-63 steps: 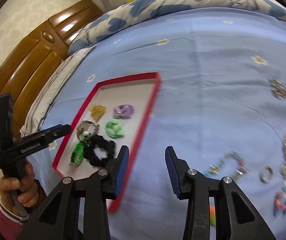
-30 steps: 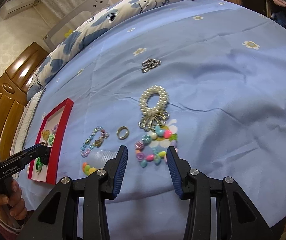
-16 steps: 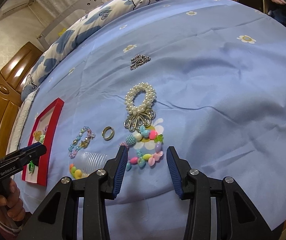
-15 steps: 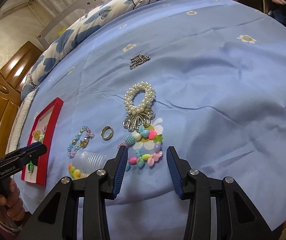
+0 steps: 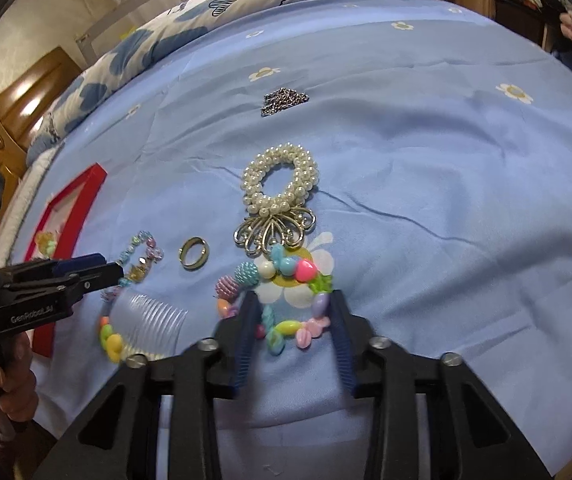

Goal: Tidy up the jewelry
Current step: 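Grasp the glass-bead bracelet with left tool while right tool grasps pastel beaded hair tie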

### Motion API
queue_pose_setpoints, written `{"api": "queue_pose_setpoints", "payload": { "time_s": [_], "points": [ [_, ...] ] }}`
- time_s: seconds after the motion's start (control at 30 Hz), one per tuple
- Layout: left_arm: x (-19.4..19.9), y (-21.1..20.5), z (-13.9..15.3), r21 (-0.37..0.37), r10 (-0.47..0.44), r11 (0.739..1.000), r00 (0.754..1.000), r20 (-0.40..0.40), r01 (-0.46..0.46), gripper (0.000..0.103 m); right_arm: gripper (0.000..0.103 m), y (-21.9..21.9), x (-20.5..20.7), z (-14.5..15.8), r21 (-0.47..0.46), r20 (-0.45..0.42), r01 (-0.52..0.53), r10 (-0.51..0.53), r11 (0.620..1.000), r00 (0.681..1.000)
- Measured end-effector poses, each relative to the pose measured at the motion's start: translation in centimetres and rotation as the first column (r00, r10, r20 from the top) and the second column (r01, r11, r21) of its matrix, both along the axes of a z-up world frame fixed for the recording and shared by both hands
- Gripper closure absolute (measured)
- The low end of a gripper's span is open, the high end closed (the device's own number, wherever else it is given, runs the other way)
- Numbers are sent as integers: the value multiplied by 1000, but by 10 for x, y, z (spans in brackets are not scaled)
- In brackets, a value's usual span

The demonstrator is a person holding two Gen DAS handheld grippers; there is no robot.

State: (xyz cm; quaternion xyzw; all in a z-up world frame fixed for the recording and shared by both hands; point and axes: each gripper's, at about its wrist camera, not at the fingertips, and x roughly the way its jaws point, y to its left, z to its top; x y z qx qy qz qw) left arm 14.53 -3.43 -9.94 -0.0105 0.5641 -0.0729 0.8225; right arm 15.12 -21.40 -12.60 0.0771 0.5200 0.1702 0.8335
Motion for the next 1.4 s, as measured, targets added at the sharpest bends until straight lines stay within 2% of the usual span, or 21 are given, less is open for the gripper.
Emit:
{"api": "queue_pose_setpoints", "payload": {
  "time_s": [0.03,0.07,0.1,0.4,0.77,1.17,1.4],
  "points": [
    [0,-2,0,-3,-12,1000,1000,6,12,91,79,-2,0,-1,3,2,2,-2,1000,1000],
    [-1,-4,0,-6,-21,1000,1000,7,21,93,89,-3,0,-1,6,0,5,-5,1000,1000],
    [-1,-4,1,-3,-23,1000,1000,11,23,95,95,-5,0,-1,13,-3,8,-8,1000,1000],
    [-12,6,23,-45,-15,999,998,62,18,97,95,-9,-3,24,101,32,11,-14,995,999],
    [-42,48,68,-102,69,993,987,147,-54,97,95,15,-2,62,175,92,-44,29,983,995],
    [-85,107,97,-153,211,971,957,201,-183,97,95,73,-7,87,225,132,-161,134,961,982],
    [-112,141,101,-166,289,952,935,205,-258,97,95,115,-18,95,238,139,-239,210,941,968]
  ]
}}
